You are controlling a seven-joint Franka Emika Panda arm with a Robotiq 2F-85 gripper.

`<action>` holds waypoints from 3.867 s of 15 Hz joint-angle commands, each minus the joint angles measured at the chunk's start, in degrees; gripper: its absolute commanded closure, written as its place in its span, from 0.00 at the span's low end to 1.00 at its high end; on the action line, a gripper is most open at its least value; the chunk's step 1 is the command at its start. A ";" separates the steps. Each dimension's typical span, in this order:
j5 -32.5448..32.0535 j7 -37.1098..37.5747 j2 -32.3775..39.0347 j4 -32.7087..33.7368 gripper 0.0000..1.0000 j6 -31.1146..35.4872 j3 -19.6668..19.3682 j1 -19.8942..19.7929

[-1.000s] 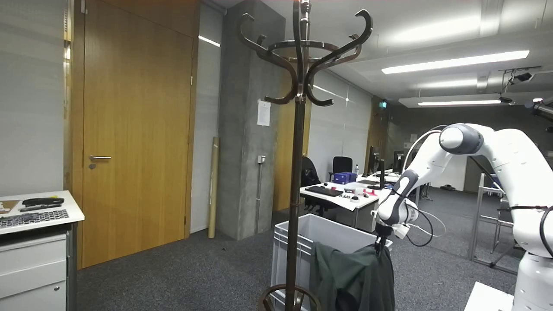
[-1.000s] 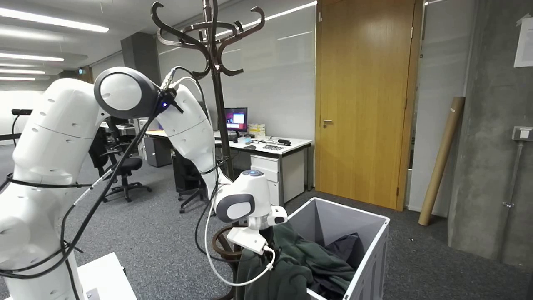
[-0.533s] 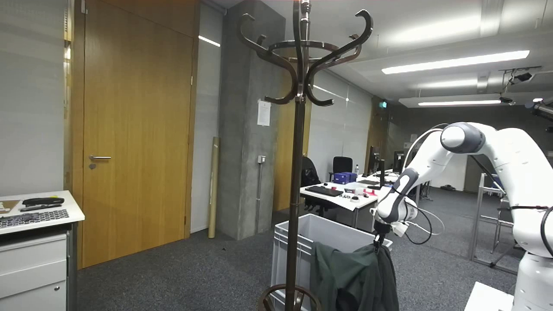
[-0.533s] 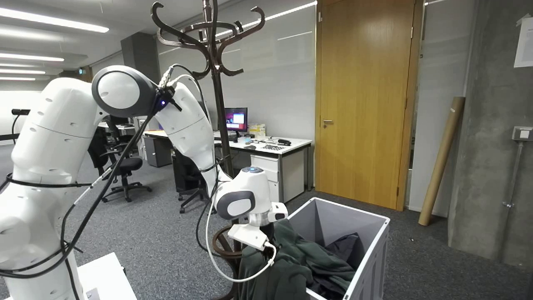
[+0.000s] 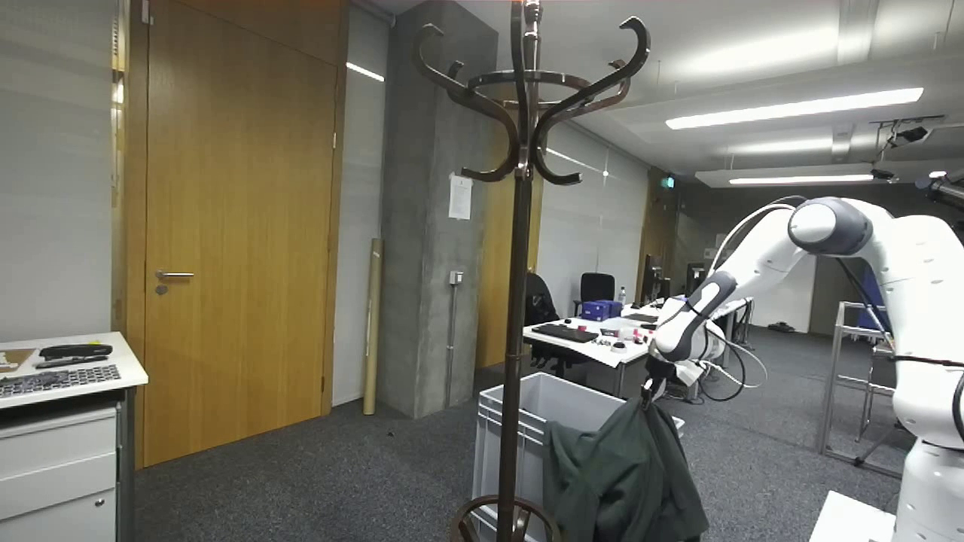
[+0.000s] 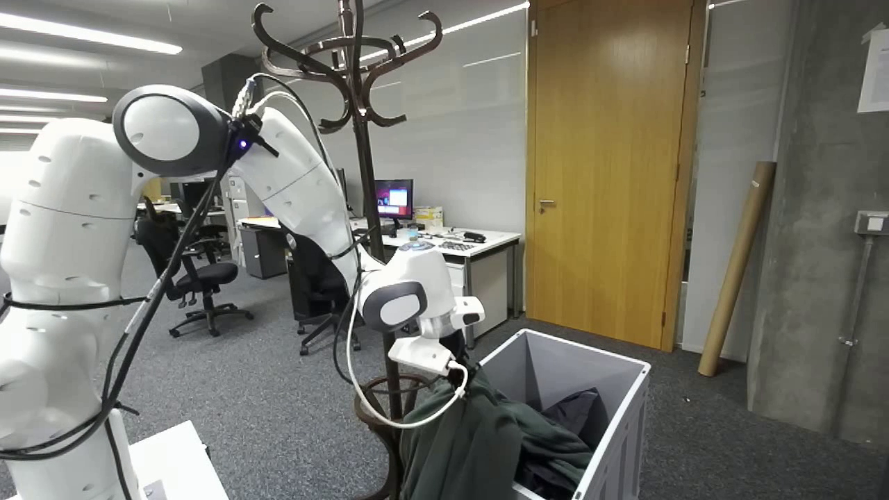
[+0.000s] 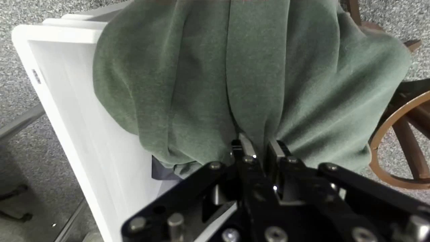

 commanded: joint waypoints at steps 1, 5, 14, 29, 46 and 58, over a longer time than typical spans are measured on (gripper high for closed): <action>3.17 0.65 -5.15 2.34 0.97 -2.19 1.14 -1.20; 7.63 1.16 -8.32 5.67 0.97 -5.37 0.65 -0.70; 7.04 14.40 -4.52 22.35 0.97 -18.93 -5.63 3.72; -4.24 31.35 10.31 33.10 0.02 -24.37 -10.80 10.62; -12.55 27.19 -8.58 -4.13 0.00 -24.15 -12.02 11.15; -8.58 9.06 -0.72 -9.48 0.00 -1.83 -8.79 3.17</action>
